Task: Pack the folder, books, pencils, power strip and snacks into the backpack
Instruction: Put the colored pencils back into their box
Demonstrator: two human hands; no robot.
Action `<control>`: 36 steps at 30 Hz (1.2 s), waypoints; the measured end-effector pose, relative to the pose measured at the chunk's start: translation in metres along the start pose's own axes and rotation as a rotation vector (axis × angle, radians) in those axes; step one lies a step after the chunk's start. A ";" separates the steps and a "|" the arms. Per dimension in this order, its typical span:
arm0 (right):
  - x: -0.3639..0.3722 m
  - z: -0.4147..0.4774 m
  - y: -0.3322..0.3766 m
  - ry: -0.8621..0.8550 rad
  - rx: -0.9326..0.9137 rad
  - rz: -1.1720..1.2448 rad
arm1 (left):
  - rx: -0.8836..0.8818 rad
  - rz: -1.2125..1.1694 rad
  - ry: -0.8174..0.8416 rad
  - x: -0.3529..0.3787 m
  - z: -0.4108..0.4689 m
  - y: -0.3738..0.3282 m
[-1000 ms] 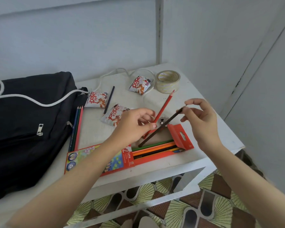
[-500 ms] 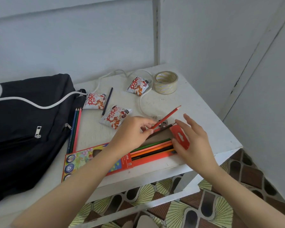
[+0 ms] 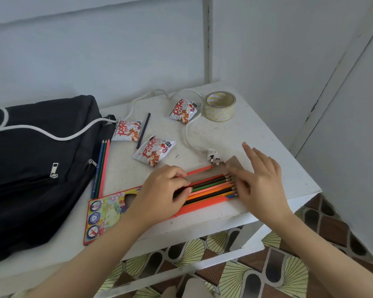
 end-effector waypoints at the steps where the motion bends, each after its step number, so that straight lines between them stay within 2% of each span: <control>1: 0.002 -0.001 0.004 0.029 -0.028 -0.017 | -0.003 0.006 -0.001 0.000 -0.002 0.001; 5: 0.006 -0.006 0.015 0.133 -0.124 -0.072 | -0.038 -0.026 -0.018 0.000 -0.011 0.005; 10: -0.002 0.012 0.025 0.082 -0.116 -0.009 | -0.123 -0.081 -0.048 -0.016 -0.013 0.020; 13: 0.002 0.039 0.044 0.038 -0.104 0.094 | -0.231 0.082 -0.140 -0.050 -0.013 0.048; 16: 0.021 0.077 0.073 0.100 -0.114 0.148 | -0.423 0.404 -0.142 -0.083 -0.017 0.086; 18: 0.043 0.104 0.102 0.192 -0.202 0.124 | -0.582 0.577 -0.034 -0.094 -0.019 0.104; 21: 0.074 0.138 0.148 0.259 -0.412 0.036 | -0.737 0.670 0.143 -0.091 -0.021 0.125; 25: 0.109 0.159 0.188 0.322 -0.631 -0.097 | -0.780 0.640 0.191 -0.083 -0.023 0.136; 30: 0.132 0.161 0.209 0.433 -0.804 -0.154 | -0.796 0.642 0.225 -0.079 -0.028 0.142; 36: 0.136 0.159 0.221 0.404 -0.895 -0.233 | -0.762 0.674 0.263 -0.075 -0.026 0.144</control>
Point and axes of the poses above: each hand's wrist, its own z-axis towards the middle knuckle, its own x-axis out of the palm, y = z × x, the point moved 9 cm from there along z, towards the middle knuckle, and after that the axes turned 5 degrees about -z, right-handed, at the moved point
